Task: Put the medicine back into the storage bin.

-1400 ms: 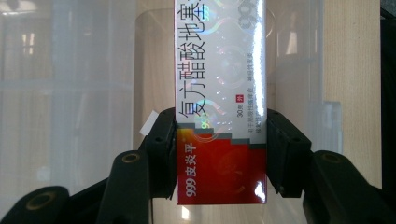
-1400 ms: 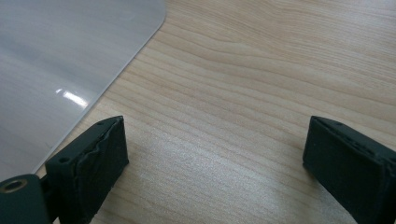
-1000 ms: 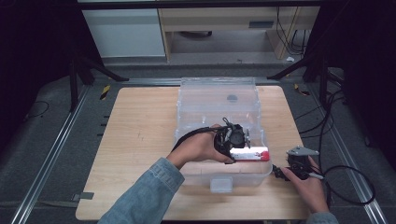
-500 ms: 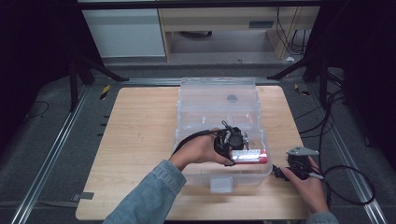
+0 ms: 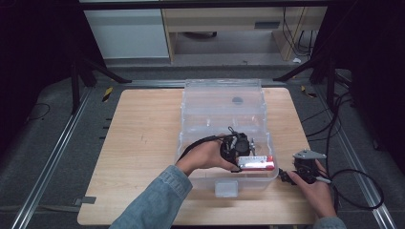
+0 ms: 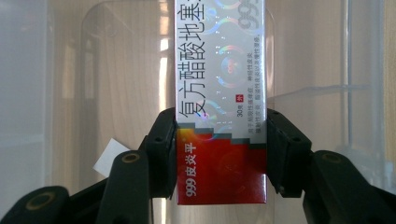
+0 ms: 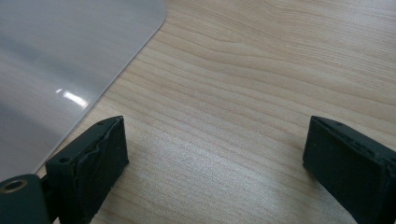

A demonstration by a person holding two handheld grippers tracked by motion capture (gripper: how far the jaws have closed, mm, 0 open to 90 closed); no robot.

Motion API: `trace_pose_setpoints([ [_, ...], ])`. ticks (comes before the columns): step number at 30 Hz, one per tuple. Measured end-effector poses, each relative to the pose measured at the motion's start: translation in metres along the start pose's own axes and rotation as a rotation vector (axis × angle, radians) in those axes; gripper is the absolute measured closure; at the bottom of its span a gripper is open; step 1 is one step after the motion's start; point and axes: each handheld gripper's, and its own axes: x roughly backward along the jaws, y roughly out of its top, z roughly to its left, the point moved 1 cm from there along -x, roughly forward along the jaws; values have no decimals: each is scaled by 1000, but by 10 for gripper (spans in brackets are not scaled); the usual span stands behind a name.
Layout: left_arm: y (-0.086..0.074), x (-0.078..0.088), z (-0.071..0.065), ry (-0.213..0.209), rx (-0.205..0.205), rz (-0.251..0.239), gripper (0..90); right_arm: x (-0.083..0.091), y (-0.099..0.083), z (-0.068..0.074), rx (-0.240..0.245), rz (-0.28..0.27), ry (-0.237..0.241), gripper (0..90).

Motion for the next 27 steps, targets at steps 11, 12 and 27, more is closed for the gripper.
trace_pose_setpoints([
  [11,-2,-8,1,-8,5,-1,509,0,0,0,-3,1,1,68],
  [12,-2,-8,2,-8,5,0,508,0,0,0,0,0,1,68],
  [27,-6,-19,2,-7,9,-4,508,0,0,0,-1,1,2,68],
])
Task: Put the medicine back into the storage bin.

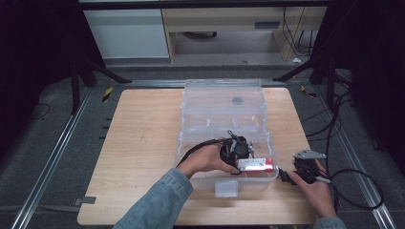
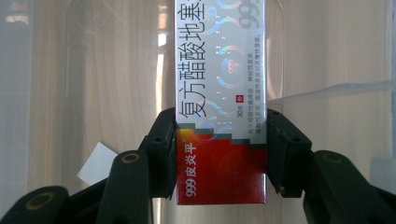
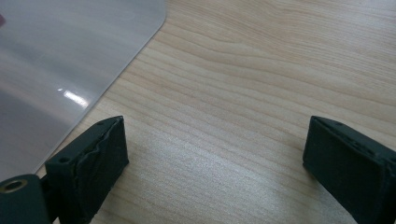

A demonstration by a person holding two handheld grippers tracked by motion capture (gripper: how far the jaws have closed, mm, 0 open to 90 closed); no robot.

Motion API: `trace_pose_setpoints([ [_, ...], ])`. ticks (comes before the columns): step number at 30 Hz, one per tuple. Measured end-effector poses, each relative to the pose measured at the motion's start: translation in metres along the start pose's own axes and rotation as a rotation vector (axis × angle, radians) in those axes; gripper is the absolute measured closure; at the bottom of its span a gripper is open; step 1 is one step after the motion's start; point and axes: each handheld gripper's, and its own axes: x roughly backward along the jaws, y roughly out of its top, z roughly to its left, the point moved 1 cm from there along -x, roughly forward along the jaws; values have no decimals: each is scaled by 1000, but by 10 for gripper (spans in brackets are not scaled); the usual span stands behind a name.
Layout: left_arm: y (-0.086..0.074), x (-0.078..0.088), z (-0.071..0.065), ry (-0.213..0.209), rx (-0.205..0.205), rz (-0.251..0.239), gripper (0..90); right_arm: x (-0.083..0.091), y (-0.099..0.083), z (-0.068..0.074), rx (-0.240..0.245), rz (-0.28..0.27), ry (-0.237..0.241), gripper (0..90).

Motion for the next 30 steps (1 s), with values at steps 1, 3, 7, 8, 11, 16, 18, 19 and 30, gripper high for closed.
trace_pose_setpoints([
  [1,0,0,0,0,0,0,507,0,0,0,0,0,0,68],
  [3,-1,-2,0,0,3,-1,508,0,0,0,1,0,1,68],
  [7,-2,-4,1,-6,6,0,508,0,0,0,1,0,0,68],
  [8,-2,-6,1,-7,3,6,508,0,0,0,1,0,0,68],
  [11,-2,-8,1,-9,7,10,508,0,0,0,1,0,1,68],
  [16,-3,-13,1,-18,11,18,508,0,0,0,0,0,0,68],
  [18,-3,-14,1,-16,6,20,508,0,0,0,1,0,1,68],
  [19,-3,-15,1,-19,5,24,507,0,0,0,0,0,0,68],
  [30,-7,-26,4,-33,17,22,507,0,0,0,1,0,1,68],
])
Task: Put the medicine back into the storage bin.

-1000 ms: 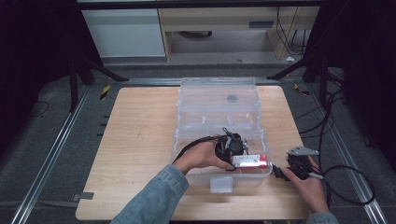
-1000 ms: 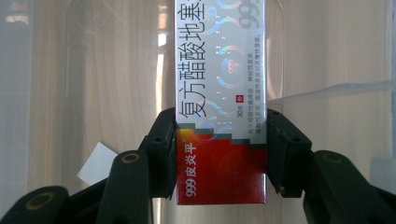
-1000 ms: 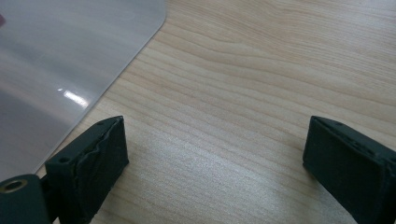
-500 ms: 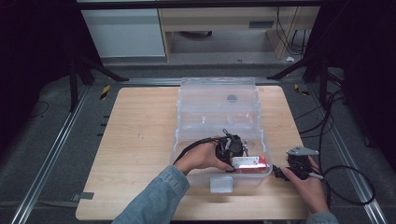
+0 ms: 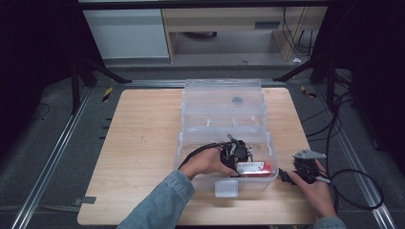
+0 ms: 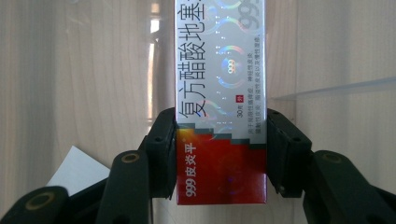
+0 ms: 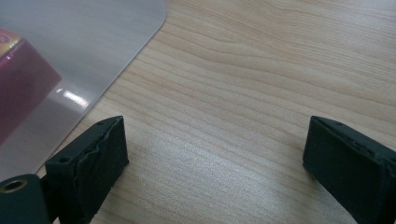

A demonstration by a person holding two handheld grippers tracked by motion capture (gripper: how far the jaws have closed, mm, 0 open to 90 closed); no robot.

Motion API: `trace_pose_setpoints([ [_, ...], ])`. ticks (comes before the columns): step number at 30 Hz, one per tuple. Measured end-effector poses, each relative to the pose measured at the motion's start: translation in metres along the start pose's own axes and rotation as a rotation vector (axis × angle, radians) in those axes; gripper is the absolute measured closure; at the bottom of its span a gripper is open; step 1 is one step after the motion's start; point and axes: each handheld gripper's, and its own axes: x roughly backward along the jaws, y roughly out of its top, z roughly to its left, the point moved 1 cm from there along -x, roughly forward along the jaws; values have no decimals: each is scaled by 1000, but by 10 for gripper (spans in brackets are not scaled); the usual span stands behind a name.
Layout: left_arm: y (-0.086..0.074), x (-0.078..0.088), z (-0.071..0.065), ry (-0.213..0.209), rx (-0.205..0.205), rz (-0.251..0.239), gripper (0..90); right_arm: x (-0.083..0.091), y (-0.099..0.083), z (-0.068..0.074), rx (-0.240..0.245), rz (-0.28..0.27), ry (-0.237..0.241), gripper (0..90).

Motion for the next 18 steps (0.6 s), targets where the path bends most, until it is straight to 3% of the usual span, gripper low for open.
trace_pose_setpoints([
  [18,-2,-11,2,-8,8,11,505,0,0,0,0,0,-1,68],
])
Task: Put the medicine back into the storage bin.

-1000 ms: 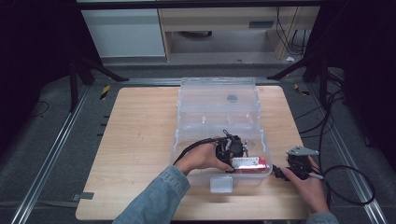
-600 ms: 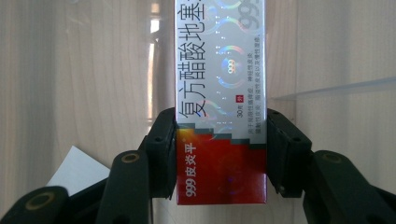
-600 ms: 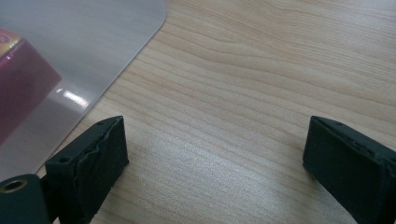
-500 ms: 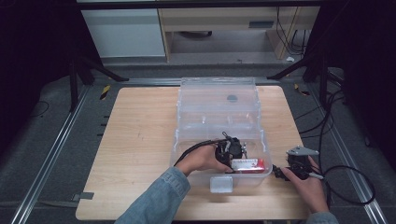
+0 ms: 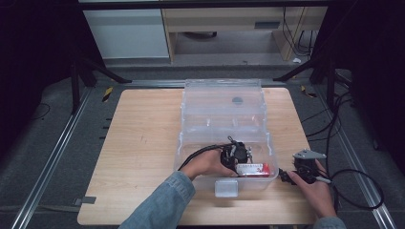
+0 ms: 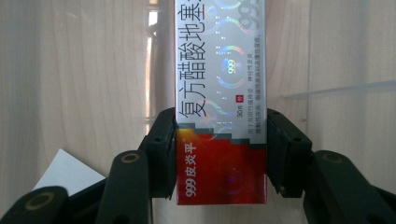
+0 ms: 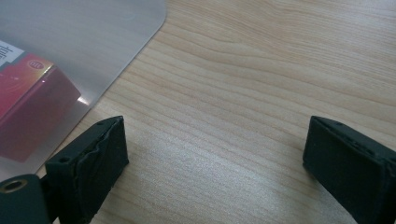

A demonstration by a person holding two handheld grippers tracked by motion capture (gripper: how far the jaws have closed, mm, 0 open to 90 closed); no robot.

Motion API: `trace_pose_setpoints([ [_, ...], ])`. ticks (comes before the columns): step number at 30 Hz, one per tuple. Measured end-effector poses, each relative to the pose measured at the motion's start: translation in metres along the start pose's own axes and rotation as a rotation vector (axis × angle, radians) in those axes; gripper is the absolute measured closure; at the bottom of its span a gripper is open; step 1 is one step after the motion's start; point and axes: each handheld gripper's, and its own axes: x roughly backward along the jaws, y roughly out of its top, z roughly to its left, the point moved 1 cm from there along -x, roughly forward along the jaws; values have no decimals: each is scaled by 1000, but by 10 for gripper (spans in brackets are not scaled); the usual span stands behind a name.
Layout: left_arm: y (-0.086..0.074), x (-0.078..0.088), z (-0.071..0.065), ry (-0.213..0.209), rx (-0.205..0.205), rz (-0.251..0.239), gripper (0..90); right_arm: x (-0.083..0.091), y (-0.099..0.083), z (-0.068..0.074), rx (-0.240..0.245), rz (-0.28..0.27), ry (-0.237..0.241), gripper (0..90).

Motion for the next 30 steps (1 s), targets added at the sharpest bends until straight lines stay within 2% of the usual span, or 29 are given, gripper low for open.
trace_pose_setpoints([
  [5,0,0,0,5,0,-1,487,0,0,0,0,0,0,68],
  [8,1,7,-1,27,15,-38,441,0,0,0,0,0,0,68],
  [18,2,35,-5,92,8,-115,432,0,0,0,0,0,0,68],
  [25,3,57,-12,111,7,-192,431,0,0,0,1,0,0,68],
  [30,1,70,-18,138,10,-226,422,0,0,0,1,0,1,68],
])
